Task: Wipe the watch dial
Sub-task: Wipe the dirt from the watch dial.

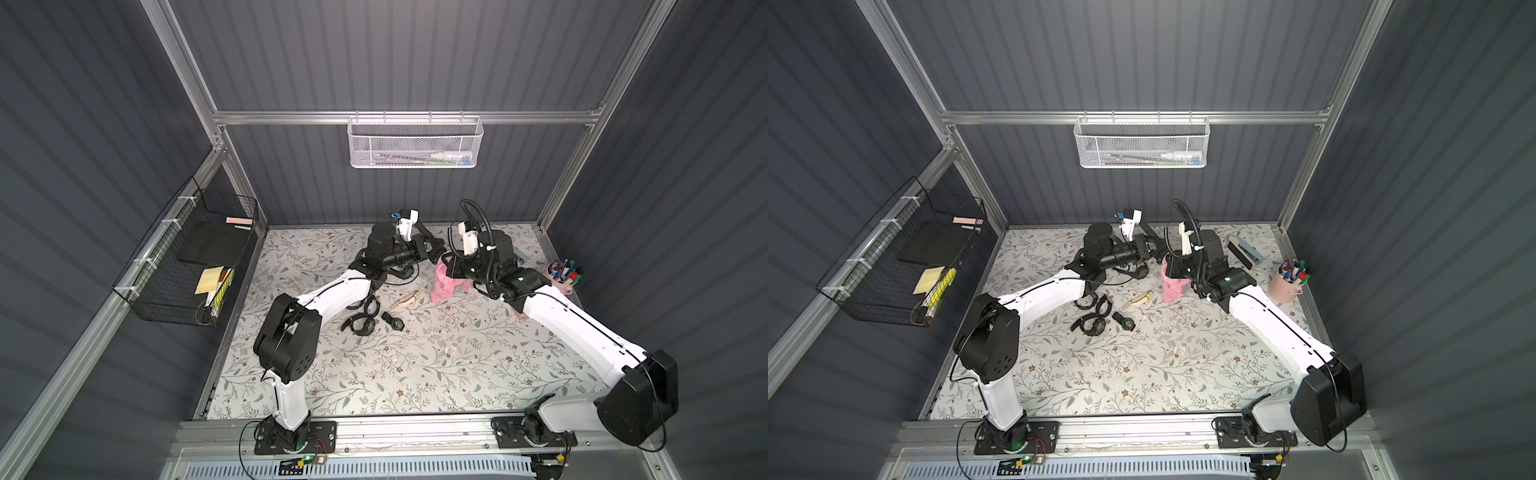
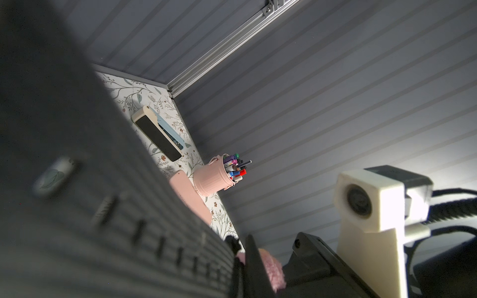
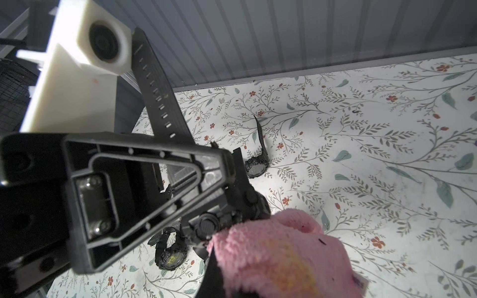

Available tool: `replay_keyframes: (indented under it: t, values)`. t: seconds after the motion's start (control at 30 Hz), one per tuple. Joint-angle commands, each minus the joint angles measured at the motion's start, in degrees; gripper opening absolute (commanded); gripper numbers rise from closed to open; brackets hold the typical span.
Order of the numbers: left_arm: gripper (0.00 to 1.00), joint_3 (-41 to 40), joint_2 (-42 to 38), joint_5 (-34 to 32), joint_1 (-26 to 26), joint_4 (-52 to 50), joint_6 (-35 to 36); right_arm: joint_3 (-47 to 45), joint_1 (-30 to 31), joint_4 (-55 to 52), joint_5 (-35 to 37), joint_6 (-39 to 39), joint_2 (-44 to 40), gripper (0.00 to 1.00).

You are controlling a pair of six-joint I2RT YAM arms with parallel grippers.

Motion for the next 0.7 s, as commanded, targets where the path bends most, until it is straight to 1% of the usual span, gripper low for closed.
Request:
replay_keyframes:
  t: [0.0, 0.13, 0.2, 0.3, 0.4, 0.57, 0.67]
  values:
    - [0.00, 2.7, -0.2, 5.0, -2.0, -2.1, 0.1, -0.1, 0.4, 4.7, 3.2, -1.5, 1.8, 0.00]
    - [0.00, 4.1, 0.3, 5.1, -2.1, -2.0, -0.6, 0.3, 2.0, 4.2, 2.0, -1.7, 4.1, 0.00]
    - [0.00, 4.6, 0.5, 5.4, -2.1, -1.3, -1.5, 0.5, 2.8, 3.1, 2.6, -1.6, 5.0, 0.00]
    - [0.00, 5.5, 0.6, 5.5, -2.3, -0.8, -2.0, -0.3, 4.1, 2.4, 3.7, -1.1, 5.3, 0.00]
    - [0.00, 5.9, 0.6, 5.4, -2.6, -1.3, -1.8, -0.7, 4.8, 2.7, 3.2, -1.2, 5.1, 0.00]
    - [0.00, 4.3, 1.3, 5.3, -2.8, -1.4, -1.4, -0.2, 5.8, 6.4, -1.2, -1.0, 3.4, 0.00]
    - [0.00, 2.5, 1.8, 4.9, -2.9, -1.4, -0.9, 0.2, 5.9, 8.8, -3.7, 0.9, 1.8, 0.00]
